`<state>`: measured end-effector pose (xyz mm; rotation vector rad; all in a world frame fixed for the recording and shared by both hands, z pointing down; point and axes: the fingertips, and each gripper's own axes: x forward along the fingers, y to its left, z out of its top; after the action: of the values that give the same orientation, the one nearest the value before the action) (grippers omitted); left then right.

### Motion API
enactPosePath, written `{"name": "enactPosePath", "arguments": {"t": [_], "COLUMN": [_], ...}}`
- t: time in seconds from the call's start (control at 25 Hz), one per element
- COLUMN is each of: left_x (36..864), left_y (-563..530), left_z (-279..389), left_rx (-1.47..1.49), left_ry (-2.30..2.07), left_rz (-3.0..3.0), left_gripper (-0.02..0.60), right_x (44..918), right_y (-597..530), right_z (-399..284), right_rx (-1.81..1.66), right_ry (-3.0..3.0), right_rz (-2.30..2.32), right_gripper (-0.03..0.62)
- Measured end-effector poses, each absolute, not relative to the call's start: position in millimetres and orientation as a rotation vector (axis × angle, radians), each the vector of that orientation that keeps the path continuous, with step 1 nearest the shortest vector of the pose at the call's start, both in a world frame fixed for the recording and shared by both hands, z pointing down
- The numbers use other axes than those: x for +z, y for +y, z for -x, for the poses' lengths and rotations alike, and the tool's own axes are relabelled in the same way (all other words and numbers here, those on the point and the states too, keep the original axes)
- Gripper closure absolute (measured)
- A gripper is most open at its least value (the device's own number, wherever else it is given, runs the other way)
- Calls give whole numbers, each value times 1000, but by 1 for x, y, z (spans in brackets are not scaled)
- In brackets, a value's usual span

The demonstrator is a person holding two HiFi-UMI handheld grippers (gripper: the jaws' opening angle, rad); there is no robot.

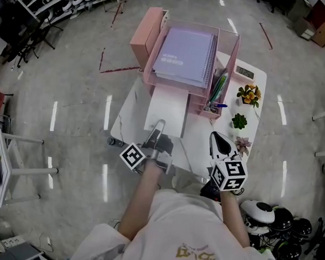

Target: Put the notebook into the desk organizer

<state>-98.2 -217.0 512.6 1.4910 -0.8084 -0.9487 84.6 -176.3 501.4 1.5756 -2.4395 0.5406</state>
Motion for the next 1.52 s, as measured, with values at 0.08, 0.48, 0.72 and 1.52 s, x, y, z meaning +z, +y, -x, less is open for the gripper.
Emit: {"name": "enactPosePath", "arguments": {"t": [0.08,0.48,0.72,1.52], "left_x": [516,524,532,552], "left_y": [-219,-231,-242,-288], "left_z": [96,92,91,87], "left_rx": [-938,-908,-895,-867], "left_ry": [-809,-801,-798,-801], "left_rz": [-1488,-1481,-1467,-1435], "left_gripper": [557,557,557,557], "right_x": [506,513,521,544], "right_y": [-179,-200,-209,-244], "right_z": [-86,-76,-77,-79], "right_rx": [558,581,605,666], "right_ry": [-2435,-2446,-2428,-2375], "right_rz": [-1577,-1537,-1535,-1523], "right_gripper": [585,585,585,585]}}
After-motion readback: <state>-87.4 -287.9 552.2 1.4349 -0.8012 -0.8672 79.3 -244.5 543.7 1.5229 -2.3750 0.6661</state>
